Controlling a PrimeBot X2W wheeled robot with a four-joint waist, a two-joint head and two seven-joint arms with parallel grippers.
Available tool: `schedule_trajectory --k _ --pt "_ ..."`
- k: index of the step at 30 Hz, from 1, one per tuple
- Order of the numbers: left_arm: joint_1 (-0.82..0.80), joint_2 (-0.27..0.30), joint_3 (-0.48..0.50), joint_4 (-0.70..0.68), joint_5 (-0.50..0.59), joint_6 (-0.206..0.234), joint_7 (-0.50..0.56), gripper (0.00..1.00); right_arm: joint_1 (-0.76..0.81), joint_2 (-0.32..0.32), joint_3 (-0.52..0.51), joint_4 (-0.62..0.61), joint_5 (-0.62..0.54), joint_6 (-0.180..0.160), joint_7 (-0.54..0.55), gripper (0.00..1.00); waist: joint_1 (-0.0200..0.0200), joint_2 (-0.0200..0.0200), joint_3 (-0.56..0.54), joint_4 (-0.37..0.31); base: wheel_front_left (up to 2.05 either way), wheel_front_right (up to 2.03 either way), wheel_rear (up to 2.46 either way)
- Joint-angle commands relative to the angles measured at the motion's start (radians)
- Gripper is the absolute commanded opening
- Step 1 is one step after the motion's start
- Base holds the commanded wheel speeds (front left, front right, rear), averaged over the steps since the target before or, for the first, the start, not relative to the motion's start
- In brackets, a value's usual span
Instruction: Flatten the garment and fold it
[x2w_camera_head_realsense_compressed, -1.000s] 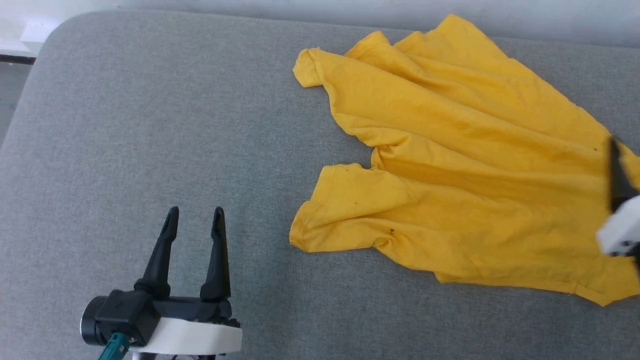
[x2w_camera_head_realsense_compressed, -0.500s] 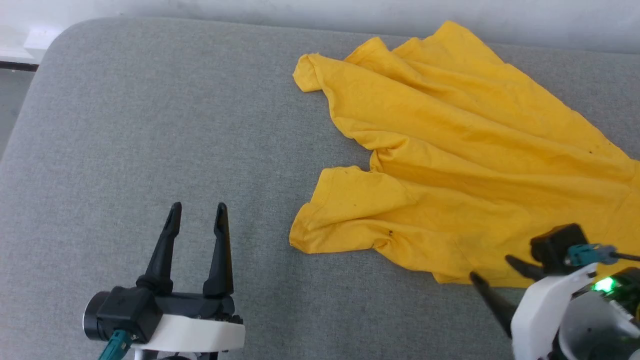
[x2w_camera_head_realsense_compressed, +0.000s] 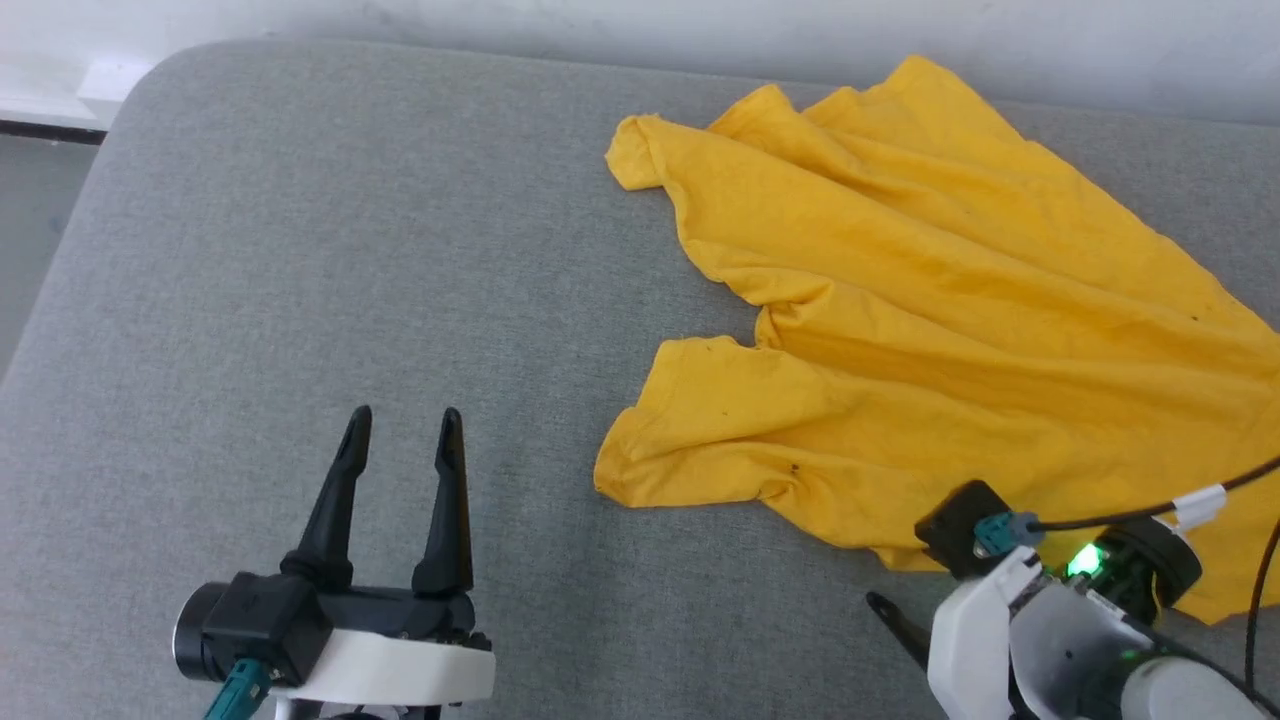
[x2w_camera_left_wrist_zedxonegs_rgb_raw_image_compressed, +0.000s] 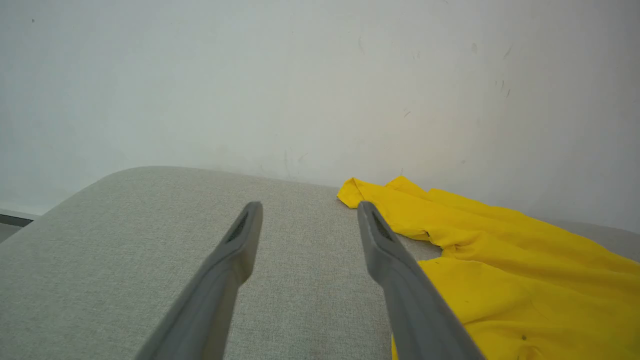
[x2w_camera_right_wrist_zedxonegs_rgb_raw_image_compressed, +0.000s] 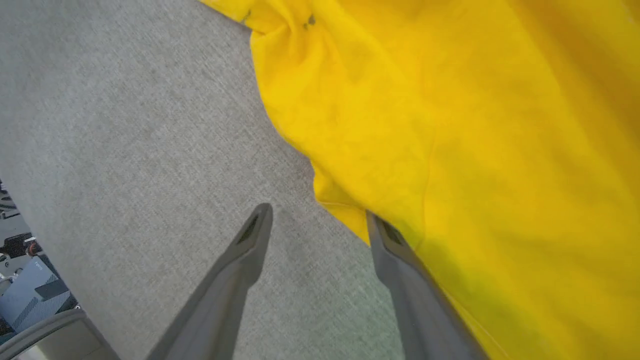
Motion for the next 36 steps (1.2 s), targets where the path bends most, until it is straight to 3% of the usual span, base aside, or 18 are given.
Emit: schedule_trajectory --k 1,15,16,17,21,23,24,32,36 --pt "-0.014 0.004 -0.003 0.002 -0.007 -0.003 -0.003 1.0 -0.017 -0.002 0.003 0.007 -0.005 -0.001 -0.009 1.0 0.0 0.0 -0.001 0.004 0.0 0.0 0.0" --pt "-0.009 -0.003 -0.022 0.009 -0.01 -0.002 -0.006 1.0 -0.018 -0.001 -0.068 0.014 -0.093 -0.001 0.011 1.0 0.0 0.0 0.003 0.022 0.0 0.0 0.0" --pt "-0.013 -0.003 -0.024 0.01 -0.01 -0.003 -0.006 1.0 -0.016 0.001 -0.064 0.025 -0.094 -0.001 0.017 0.95 0.0 0.0 0.007 0.024 0.0 0.0 0.0" --pt "-0.016 -0.004 -0.025 0.011 -0.012 -0.005 -0.006 1.0 -0.015 -0.001 -0.054 0.035 -0.095 -0.001 0.025 0.76 0.0 0.0 0.01 0.025 0.0 0.0 0.0" --pt "-0.028 -0.001 -0.021 0.014 -0.015 -0.007 -0.008 1.0 -0.024 0.008 -0.03 0.071 -0.075 -0.001 0.048 0.71 0.0 0.0 0.023 0.028 0.0 0.0 0.0" --pt "-0.032 0.0 -0.018 0.015 -0.016 -0.008 -0.008 1.0 -0.037 0.007 -0.014 0.081 -0.067 -0.001 0.045 0.31 0.0 0.0 0.028 0.029 0.0 0.0 0.0" --pt "-0.034 0.0 -0.017 0.016 -0.016 -0.008 -0.009 1.0 -0.046 0.006 -0.007 0.081 -0.065 -0.001 0.037 0.0 0.0 0.0 0.03 0.029 0.0 0.0 0.0" --pt "-0.034 0.004 -0.012 0.022 -0.016 -0.007 -0.01 1.0 -0.065 0.068 -0.043 -0.006 0.087 -0.001 0.053 0.0 0.0 0.0 0.01 0.009 0.0 0.0 0.0" --pt "-0.029 0.009 -0.012 0.024 -0.018 -0.006 -0.01 1.0 -0.031 0.014 -0.038 -0.108 0.168 -0.001 0.169 0.0 0.0 0.0 -0.004 -0.006 0.0 0.0 0.0"
